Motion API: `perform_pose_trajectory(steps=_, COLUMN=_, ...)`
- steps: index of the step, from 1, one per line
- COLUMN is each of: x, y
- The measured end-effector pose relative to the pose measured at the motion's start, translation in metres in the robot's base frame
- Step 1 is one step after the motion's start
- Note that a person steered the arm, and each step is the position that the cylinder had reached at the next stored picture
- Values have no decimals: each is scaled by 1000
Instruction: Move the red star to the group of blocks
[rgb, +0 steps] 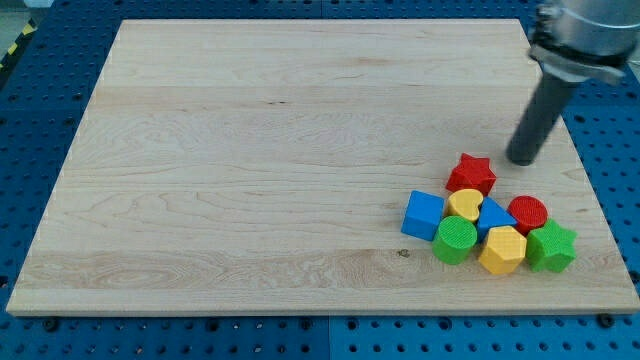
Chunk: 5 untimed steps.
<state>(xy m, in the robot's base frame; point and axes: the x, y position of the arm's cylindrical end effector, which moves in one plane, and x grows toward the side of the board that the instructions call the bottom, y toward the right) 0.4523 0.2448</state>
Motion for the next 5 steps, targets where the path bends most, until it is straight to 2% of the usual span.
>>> perform_pose_trajectory(steps=1, x=0, y=12)
perform_pose_trajectory(steps=2, x=-4, y=0)
perform_pose_trajectory(steps=3, x=-5, y=-53)
perform_pose_trajectory(steps=5, x=20, y=-70)
